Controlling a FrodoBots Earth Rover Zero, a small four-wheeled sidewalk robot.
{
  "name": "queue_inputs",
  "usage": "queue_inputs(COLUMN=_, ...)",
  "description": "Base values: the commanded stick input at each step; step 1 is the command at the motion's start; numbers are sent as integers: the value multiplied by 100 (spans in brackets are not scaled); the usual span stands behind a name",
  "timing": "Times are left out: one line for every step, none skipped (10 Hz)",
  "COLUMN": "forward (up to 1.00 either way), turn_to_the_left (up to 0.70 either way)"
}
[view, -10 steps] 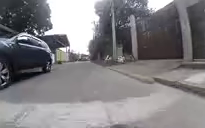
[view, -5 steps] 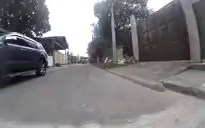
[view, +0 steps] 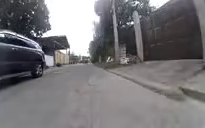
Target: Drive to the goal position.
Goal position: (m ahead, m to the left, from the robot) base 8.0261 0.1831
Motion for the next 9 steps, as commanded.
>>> queue_inputs(forward=100, turn_to_the_left=3)
queue_inputs(forward=100, turn_to_the_left=33)
queue_inputs(forward=100, turn_to_the_left=43)
queue_inputs(forward=100, turn_to_the_left=15)
queue_inputs(forward=100, turn_to_the_left=3)
queue_inputs(forward=100, turn_to_the_left=3)
queue_inputs(forward=100, turn_to_the_left=3)
queue_inputs(forward=100, turn_to_the_left=3)
queue_inputs(forward=100, turn_to_the_left=3)
